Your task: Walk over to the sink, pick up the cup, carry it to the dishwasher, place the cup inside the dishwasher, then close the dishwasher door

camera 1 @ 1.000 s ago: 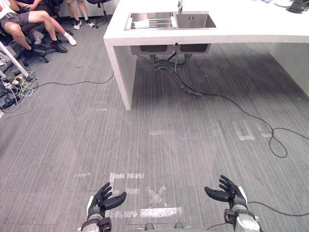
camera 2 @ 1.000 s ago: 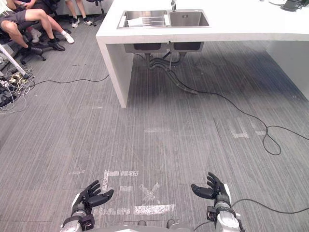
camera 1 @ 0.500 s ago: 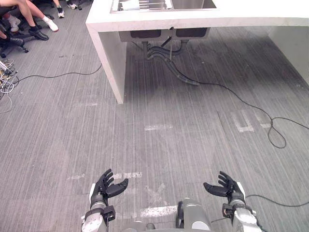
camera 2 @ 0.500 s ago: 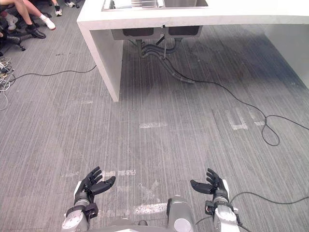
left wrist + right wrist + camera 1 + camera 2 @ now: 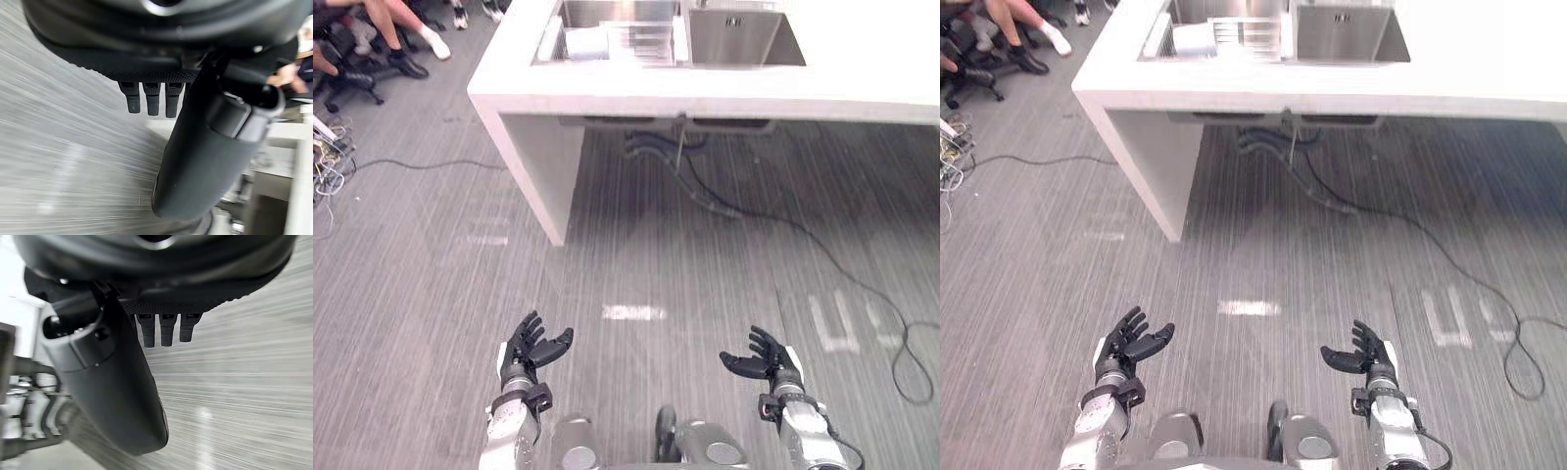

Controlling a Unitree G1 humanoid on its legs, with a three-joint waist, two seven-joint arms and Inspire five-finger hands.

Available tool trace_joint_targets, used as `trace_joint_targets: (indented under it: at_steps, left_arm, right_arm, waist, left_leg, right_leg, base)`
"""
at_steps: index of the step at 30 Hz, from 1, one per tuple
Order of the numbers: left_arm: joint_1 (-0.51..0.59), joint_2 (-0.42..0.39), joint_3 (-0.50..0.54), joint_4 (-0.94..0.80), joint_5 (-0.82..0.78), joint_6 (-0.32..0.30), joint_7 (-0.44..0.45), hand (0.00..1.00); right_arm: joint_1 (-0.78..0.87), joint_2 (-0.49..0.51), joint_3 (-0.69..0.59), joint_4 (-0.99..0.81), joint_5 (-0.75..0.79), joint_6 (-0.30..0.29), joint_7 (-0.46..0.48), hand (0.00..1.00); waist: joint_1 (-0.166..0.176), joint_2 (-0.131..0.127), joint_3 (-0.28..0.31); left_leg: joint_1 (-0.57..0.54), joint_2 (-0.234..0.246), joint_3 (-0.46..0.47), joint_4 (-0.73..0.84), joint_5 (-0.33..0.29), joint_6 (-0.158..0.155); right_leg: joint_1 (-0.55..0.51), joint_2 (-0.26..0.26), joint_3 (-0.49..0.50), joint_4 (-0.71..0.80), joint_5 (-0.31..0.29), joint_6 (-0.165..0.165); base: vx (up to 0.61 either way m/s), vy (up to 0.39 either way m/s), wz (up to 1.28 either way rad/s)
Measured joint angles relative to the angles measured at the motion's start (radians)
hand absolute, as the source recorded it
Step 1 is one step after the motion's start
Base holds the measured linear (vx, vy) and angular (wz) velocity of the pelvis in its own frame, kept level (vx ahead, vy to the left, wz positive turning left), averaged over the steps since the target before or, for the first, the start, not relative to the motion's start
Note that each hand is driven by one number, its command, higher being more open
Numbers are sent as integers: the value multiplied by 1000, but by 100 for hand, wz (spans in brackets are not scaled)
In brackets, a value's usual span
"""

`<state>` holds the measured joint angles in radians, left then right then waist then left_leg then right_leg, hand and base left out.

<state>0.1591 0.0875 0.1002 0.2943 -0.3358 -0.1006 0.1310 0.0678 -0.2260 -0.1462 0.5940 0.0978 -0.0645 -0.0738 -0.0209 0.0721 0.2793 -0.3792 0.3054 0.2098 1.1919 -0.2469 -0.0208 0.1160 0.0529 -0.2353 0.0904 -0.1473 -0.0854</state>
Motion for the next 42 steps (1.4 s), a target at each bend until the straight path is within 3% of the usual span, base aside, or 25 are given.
trace_joint_targets:
  at_steps: [1, 3, 5, 6, 7, 8, 10, 11, 12, 13, 16, 17, 20, 21, 22, 23, 24, 27, 28, 30, 32, 35, 37, 38, 42]
  left_arm:
    - [-1, -5, 8, -29, 0, 0, 3, 90]
    - [-2, -29, 25, -168, 2, -2, 38, 90]
    - [-2, -39, 31, -293, 4, -9, 66, 90]
    - [-11, -34, 43, -385, 18, -18, 83, 90]
    - [-21, -32, 54, -426, 27, -24, 92, 90]
    - [-42, -36, 71, -503, 53, -31, 112, 90]
    - [-68, -28, 77, -597, 81, -48, 127, 90]
    - [-89, -18, 78, -639, 101, -60, 136, 90]
    - [-116, -3, 78, -666, 106, -69, 147, 90]
    - [-127, 5, 78, -676, 114, -73, 155, 90]
    - [-136, 33, 78, -725, 170, -108, 187, 90]
    - [-136, 48, 79, -747, 180, -130, 194, 90]
    - [-139, 117, 84, -750, 182, -160, 194, 90]
    - [-141, 142, 92, -738, 192, -164, 195, 90]
    - [-157, 182, 97, -695, 223, -168, 195, 90]
    - [-161, 198, 97, -675, 234, -166, 194, 90]
    - [-161, 219, 93, -630, 261, -155, 189, 90]
    - [-227, 296, 70, -542, 262, -139, 151, 90]
    - [-264, 330, 45, -498, 262, -121, 109, 90]
    - [-275, 400, 10, -473, 262, -117, 53, 90]
    - [-275, 468, -1, -474, 279, -125, 13, 90]
    - [-275, 531, 0, -472, 279, -129, -22, 90]
    - [-279, 547, -8, -454, 280, -131, -49, 90]
    - [-292, 566, -31, -434, 283, -130, -66, 90]
    - [-300, 576, -79, -369, 300, -108, -107, 90]
  right_arm:
    - [-4, 0, -8, 1, 1, 0, -2, 90]
    - [-9, -7, -36, 5, 0, -1, -9, 90]
    - [10, -15, -46, 11, 0, -1, -12, 90]
    - [18, -9, -45, 27, -2, -1, -12, 90]
    - [21, -3, -43, 35, -3, 1, -12, 90]
    - [23, 1, -42, 48, -4, 2, -8, 90]
    - [25, 5, -44, 77, -4, 4, -8, 90]
    - [30, 12, -45, 91, -4, 4, -1, 90]
    - [31, 25, -45, 100, -4, 4, 7, 90]
    - [30, 31, -43, 100, -4, 4, 12, 90]
    - [34, 61, -23, 97, -5, -1, 36, 90]
    - [36, 65, -10, 94, -5, -5, 43, 90]
    - [45, 66, 3, 92, -5, -10, 56, 90]
    - [55, 66, 4, 92, -5, -10, 59, 90]
    - [81, 63, 4, 93, -6, -10, 63, 90]
    - [95, 60, 5, 95, -8, -10, 66, 90]
    - [125, 34, 5, 105, -13, -5, 71, 90]
    - [122, 5, -5, 104, -14, -2, 81, 90]
    - [125, -15, -5, 104, -12, -2, 88, 90]
    - [130, -39, -3, 96, -12, -4, 96, 90]
    - [135, -62, -4, 91, -9, -19, 94, 90]
    - [134, -76, -5, 95, -9, -20, 97, 90]
    - [143, -75, -4, 100, -9, -19, 105, 90]
    - [154, -73, -3, 106, -9, -19, 110, 90]
    - [160, -25, -2, 133, -9, -17, 119, 90]
  waist:
    - [6, -2, 2]
    - [24, -12, 15]
    - [35, -5, 9]
    - [50, -6, 3]
    - [56, -18, -1]
    - [56, -25, -6]
    - [54, -27, -8]
    - [49, -39, -13]
    - [38, -52, -19]
    - [33, -54, -19]
    - [21, -55, -19]
    - [21, -54, -20]
    - [17, -45, -24]
    - [6, -43, -27]
    - [-7, -46, -37]
    - [-16, -48, -43]
    - [-20, -18, -71]
    - [-29, -2, -74]
    - [-39, 9, -68]
    - [-33, 15, -65]
    - [-27, 14, -67]
    - [-16, 19, -69]
    - [-16, 28, -74]
    - [-22, 43, -77]
    - [-17, 5, -74]
  left_leg:
    - [-27, -20, 6, -66, -9, -10]
    - [-66, -143, 24, -461, -1, -31]
    - [-59, -217, 10, -784, 96, -59]
    - [-51, -245, -12, -821, 238, 22]
    - [-57, -258, -14, -798, 250, 61]
    - [-80, -271, -7, -723, 209, 100]
    - [-62, -283, 5, -650, 117, 122]
    - [-14, -309, 9, -651, 79, 134]
    - [49, -334, 3, -683, 54, 138]
    - [85, -341, -2, -698, 43, 138]
    - [295, -337, -13, -828, 12, 124]
    - [357, -322, -14, -871, -1, 107]
    - [469, -278, -10, -929, -33, 66]
    - [503, -260, -15, -941, -47, 46]
    - [549, -238, -28, -949, -80, 0]
    - [567, -229, -36, -948, -91, -17]
    - [581, -183, -50, -924, -98, -38]
    - [527, -143, -83, -760, -33, -78]
    - [473, -110, -106, -585, 38, -90]
    - [359, -55, -121, -284, 28, -89]
    - [268, -45, -110, -239, -4, -52]
    - [178, -66, -105, -448, -22, -44]
    - [173, -102, -91, -688, 86, -45]
    - [180, -106, -85, -789, 195, -52]
    - [226, -169, -83, -903, 198, -39]
  right_leg:
    - [24, -7, 5, -16, -5, 6]
    - [98, -58, 15, -39, -54, 40]
    - [140, -75, 18, -56, -96, 75]
    - [166, -90, 40, -56, -133, 101]
    - [168, -104, 50, -47, -144, 108]
    - [162, -131, 65, -3, -149, 116]
    - [119, -166, 107, 180, -164, 142]
    - [58, -195, 148, 370, -144, 186]
    - [-15, -211, 198, 601, -100, 281]
    - [-53, -213, 210, 711, -96, 297]
    - [-220, -233, 150, 960, -138, 218]
    - [-299, -239, 109, 931, -166, 170]
    - [-445, -220, 60, 689, -178, 139]
    - [-476, -201, 65, 553, -145, 143]
    - [-500, -173, 85, 356, -4, 138]
    - [-493, -163, 96, 326, 84, 132]
    - [-484, -130, 92, 366, 131, 93]
    - [-442, -118, 52, 398, 49, 63]
    - [-362, -102, 31, 351, 36, 52]
    - [-199, -63, 29, 217, 35, 49]
    - [-98, -63, 32, 134, 35, 49]
    - [-41, -80, 39, 81, 36, 54]
    - [-22, -94, 36, 80, 21, 85]
    - [-7, -83, 32, 84, -7, 118]
    - [-13, -137, 32, 84, -18, 129]
  base:
    - [510, 50, -18]
    - [587, 121, -13]
    - [588, 179, -18]
    - [616, 204, -31]
    - [644, 210, -24]
    - [660, 223, -9]
    - [648, 228, 1]
    - [740, 226, 17]
    - [612, 179, 21]
    - [571, 114, 14]
    - [532, 23, -9]
    - [329, -41, -14]
    - [441, -129, -9]
    - [600, -226, 27]
    - [528, -213, 43]
    - [703, -292, 49]
    - [632, -262, 26]
    - [601, -288, 27]
    - [467, -243, 33]
    - [399, -173, 6]
    - [375, -95, -7]
    - [310, 19, -9]
    - [274, 139, 5]
    - [211, 131, 22]
    - [172, 129, 21]
